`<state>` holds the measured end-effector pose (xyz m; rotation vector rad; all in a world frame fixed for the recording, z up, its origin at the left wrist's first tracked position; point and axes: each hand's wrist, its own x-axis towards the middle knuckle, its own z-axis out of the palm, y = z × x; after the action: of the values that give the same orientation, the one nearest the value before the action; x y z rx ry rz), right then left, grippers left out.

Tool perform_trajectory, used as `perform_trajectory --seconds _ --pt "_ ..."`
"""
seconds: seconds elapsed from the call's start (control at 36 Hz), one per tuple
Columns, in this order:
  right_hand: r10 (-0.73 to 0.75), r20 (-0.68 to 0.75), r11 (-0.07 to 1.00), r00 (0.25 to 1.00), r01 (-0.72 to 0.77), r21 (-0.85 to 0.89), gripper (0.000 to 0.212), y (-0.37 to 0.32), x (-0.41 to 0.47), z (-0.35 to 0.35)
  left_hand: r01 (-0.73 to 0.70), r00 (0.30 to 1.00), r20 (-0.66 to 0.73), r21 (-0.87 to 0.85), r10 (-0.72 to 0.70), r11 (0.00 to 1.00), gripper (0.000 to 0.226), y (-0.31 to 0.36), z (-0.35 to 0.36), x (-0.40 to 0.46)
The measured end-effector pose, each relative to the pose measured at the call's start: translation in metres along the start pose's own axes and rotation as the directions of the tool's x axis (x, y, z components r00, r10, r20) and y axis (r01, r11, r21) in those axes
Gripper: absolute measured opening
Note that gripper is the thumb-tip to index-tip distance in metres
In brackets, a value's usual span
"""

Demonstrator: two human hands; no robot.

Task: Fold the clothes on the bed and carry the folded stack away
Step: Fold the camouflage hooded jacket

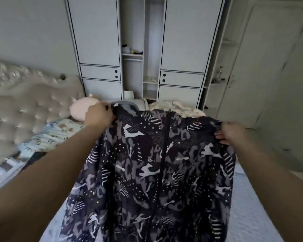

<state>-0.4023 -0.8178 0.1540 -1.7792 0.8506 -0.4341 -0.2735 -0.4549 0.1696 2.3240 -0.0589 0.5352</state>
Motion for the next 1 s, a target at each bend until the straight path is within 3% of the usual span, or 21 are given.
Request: perform_trajectory --seconds 0.08,0.17,0.25,0.31,0.36,0.44,0.5,0.53,0.58,0.61,0.67,0.78,0.92,1.0 --pt "0.218 0.120 0.974 0.968 -0.208 -0.092 0.030 0.060 0.015 0.031 0.067 0.969 0.223 0.179 -0.107 0.981 0.015 -0.046 0.045 -0.019" --pt "0.347 0.118 0.925 0.930 -0.319 -0.209 0.021 0.123 0.026 0.060 0.104 0.875 0.437 0.252 -0.209 0.962 0.018 -0.102 0.097 -0.035" --pt "0.436 0.096 0.875 0.895 -0.397 -0.279 0.019 0.162 0.049 0.087 0.184 0.786 0.513 0.338 -0.345 0.923 0.016 -0.141 0.142 -0.033" --pt "0.464 0.093 0.842 0.881 -0.406 -0.355 0.020 0.168 0.077 0.104 0.169 0.775 0.536 0.337 -0.336 0.926 0.018 -0.155 0.173 -0.015" --pt "0.444 0.087 0.811 0.892 -0.359 -0.462 0.016 0.159 0.115 0.123 0.092 0.743 0.590 0.379 -0.317 0.921 0.018 -0.152 0.203 0.018" --pt "0.264 -0.032 0.820 0.964 -0.241 -0.519 0.035 0.139 0.175 0.156 0.032 0.834 0.514 0.322 -0.203 0.946 0.021 -0.138 0.254 0.076" --pt "0.077 -0.057 0.935 0.995 -0.092 -0.341 0.035 0.131 0.210 0.184 0.022 0.902 0.419 0.186 -0.099 0.982 0.028 -0.133 0.295 0.107" --pt "-0.008 -0.018 0.972 1.000 0.004 -0.236 0.041 0.132 0.224 0.202 -0.002 0.905 0.423 0.107 -0.044 0.994 0.039 -0.134 0.318 0.114" --pt "-0.080 0.075 0.995 0.994 0.084 -0.051 0.069 0.146 0.245 0.236 -0.056 0.856 0.516 0.028 0.034 0.998 0.071 -0.141 0.363 0.114" --pt "-0.099 0.125 0.991 0.987 0.108 -0.073 0.079 0.161 0.253 0.253 -0.071 0.831 0.555 0.050 0.032 0.996 0.082 -0.152 0.385 0.108" --pt "-0.081 0.244 0.939 0.966 0.156 -0.305 0.087 0.205 0.266 0.284 -0.165 0.768 0.640 0.196 0.002 0.967 0.087 -0.180 0.431 0.087" --pt "0.230 0.469 0.736 0.853 0.163 -0.657 0.083 0.317 0.272 0.339 -0.455 0.584 0.811 0.366 -0.039 0.812 0.077 -0.246 0.511 0.024" --pt "0.463 0.472 0.467 0.750 0.246 -0.849 0.076 0.437 0.255 0.369 -0.680 0.334 0.932 0.339 -0.137 0.650 0.080 -0.317 0.575 -0.047" --pt "0.545 0.463 0.426 0.699 0.245 -0.871 0.084 0.487 0.234 0.371 -0.679 0.299 0.937 0.343 -0.182 0.649 0.087 -0.348 0.590 -0.078"
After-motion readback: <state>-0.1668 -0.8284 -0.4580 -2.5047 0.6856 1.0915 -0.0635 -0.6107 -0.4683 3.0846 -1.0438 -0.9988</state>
